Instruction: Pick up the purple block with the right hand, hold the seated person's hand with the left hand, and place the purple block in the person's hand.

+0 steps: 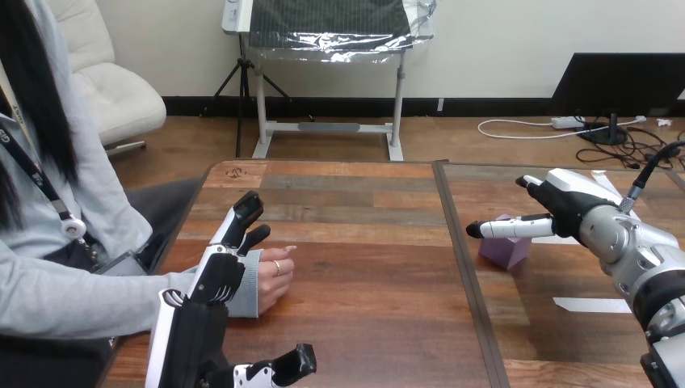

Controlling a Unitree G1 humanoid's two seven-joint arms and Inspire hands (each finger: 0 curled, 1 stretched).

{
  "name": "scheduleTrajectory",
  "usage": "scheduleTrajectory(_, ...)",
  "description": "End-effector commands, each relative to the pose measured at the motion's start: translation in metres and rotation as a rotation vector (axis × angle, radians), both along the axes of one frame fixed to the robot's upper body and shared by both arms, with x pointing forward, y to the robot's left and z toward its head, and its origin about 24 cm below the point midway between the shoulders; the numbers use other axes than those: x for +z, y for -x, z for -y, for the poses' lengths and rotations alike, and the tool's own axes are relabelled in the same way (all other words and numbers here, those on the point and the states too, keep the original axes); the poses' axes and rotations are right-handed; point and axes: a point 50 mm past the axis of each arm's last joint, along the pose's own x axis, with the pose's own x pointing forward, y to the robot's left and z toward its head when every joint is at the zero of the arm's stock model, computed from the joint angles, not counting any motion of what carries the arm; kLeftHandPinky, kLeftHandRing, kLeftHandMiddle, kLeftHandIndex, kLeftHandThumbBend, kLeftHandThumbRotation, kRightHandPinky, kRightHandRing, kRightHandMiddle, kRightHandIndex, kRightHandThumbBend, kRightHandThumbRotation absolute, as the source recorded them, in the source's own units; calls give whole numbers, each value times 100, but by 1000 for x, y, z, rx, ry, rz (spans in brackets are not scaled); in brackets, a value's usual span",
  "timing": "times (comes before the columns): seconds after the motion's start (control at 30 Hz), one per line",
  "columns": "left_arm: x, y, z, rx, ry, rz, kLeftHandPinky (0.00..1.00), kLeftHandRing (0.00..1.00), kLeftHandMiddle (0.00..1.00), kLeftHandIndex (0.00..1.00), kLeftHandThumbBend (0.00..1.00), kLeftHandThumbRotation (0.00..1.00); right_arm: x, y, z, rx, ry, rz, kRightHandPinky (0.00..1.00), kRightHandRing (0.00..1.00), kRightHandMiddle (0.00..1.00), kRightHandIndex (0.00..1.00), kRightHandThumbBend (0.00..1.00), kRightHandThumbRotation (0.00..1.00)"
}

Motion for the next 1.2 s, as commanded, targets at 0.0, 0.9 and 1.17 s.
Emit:
scheduleTrajectory(0.0,10,-6,3,-21,4,65,88,95,95,91,100,54,13,-8,-4,-2,-5,55,94,99,99,100,99,72)
scheduleTrajectory(0.9,9,3,0,12,-18,80,82,91,94,91,100,61,-13,4,-7,-113,-102,29,41,56,62,78,95,37)
scheduleTrajectory(1.17,9,5,-1,15,-22,78,82,91,94,91,100,59,-23,10,-6,-106,-60,4,55,69,73,76,96,31)
